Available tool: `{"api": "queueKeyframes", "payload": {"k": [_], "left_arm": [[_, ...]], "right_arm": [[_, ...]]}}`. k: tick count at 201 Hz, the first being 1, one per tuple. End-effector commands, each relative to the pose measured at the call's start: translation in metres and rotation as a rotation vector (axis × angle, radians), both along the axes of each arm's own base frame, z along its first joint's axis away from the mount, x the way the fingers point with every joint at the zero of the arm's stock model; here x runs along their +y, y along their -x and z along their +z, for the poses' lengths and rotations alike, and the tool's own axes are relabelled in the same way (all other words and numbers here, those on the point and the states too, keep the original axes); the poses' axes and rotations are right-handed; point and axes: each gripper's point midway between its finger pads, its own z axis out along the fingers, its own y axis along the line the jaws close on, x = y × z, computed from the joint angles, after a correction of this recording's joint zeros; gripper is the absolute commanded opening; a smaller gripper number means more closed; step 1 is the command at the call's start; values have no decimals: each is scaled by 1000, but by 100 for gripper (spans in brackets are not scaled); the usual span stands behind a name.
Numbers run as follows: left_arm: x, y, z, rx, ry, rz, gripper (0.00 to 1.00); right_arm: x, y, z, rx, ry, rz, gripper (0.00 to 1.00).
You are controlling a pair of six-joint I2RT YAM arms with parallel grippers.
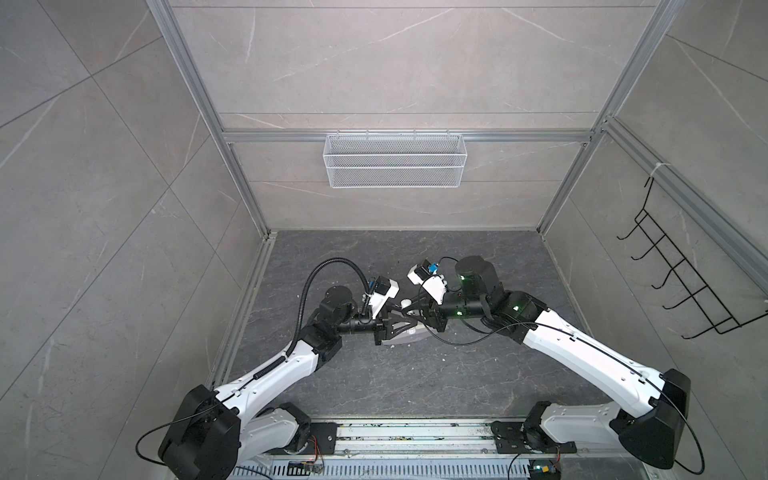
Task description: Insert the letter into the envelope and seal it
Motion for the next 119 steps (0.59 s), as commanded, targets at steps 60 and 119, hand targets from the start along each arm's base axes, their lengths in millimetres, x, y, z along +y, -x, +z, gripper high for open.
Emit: {"api": "queueKeyframes", "payload": {"k": [60,119], "left_arm": [[6,-29,15,10,48,191,0],[23,-74,21,237,120,511,0]], "right_arm": [[-31,-26,28,-192,-43,-233,41],[-62,-26,34,-293,-87,-365,72]]}}
